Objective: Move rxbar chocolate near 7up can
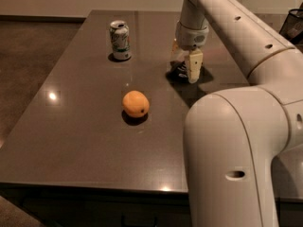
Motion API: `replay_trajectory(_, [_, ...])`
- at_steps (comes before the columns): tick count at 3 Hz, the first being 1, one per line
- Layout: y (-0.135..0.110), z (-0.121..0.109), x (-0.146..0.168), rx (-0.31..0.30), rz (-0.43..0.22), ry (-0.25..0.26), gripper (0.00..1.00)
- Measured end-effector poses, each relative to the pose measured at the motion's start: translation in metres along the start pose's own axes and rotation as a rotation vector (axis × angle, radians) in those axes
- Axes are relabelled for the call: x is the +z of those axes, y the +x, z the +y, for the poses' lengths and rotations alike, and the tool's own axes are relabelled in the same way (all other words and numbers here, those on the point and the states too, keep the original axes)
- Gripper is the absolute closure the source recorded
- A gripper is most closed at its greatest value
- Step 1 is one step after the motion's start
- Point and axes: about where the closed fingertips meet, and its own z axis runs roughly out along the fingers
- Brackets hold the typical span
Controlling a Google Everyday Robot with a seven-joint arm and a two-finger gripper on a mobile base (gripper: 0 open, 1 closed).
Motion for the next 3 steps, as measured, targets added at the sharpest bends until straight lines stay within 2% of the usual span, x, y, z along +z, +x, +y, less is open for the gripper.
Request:
replay_trajectory(1, [0.003, -0.003, 0.0026, -0.005, 0.01, -0.006, 0.57])
replay_trajectory(2, [0.0035, -0.0027, 0.0013, -0.003, 0.011, -0.006, 0.64])
replay_trajectory(3, [0.0046, -0.002, 0.0002, 0.0, 0.012, -0.006, 0.65])
